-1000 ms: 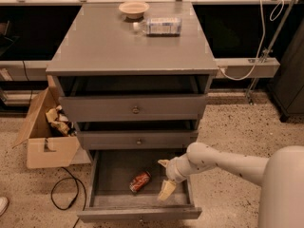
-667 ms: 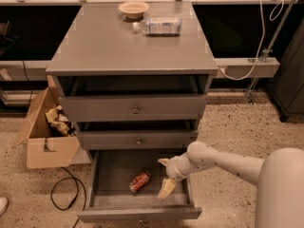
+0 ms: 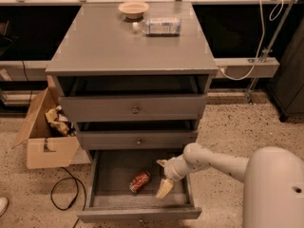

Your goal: Pick coke can from bottom drawer and place on counter

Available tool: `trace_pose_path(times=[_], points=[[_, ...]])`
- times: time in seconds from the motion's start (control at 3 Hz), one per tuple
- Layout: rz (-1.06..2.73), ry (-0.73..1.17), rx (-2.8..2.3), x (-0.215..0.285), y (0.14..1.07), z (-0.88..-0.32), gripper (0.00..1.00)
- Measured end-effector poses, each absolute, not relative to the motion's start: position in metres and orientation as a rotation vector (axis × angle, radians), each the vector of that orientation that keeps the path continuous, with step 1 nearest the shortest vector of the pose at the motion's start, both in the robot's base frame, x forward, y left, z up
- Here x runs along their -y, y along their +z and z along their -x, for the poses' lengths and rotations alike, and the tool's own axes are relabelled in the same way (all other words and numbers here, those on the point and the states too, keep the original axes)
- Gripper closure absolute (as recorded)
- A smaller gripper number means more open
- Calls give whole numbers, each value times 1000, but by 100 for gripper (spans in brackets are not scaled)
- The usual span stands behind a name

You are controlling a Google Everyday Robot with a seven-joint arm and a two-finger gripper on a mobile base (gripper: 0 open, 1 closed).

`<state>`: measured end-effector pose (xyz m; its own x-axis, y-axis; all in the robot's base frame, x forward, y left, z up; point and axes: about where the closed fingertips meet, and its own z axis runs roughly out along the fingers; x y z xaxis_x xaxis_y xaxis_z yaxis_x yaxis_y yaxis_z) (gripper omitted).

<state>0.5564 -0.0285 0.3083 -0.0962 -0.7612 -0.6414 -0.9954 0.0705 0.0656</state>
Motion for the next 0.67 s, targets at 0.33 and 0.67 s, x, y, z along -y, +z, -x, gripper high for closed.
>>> trace_pose_path(times=[0.33, 0.67], points=[[1760, 691, -1857, 27, 278, -576, 0], [1809, 635, -1813, 19, 246, -590, 0]])
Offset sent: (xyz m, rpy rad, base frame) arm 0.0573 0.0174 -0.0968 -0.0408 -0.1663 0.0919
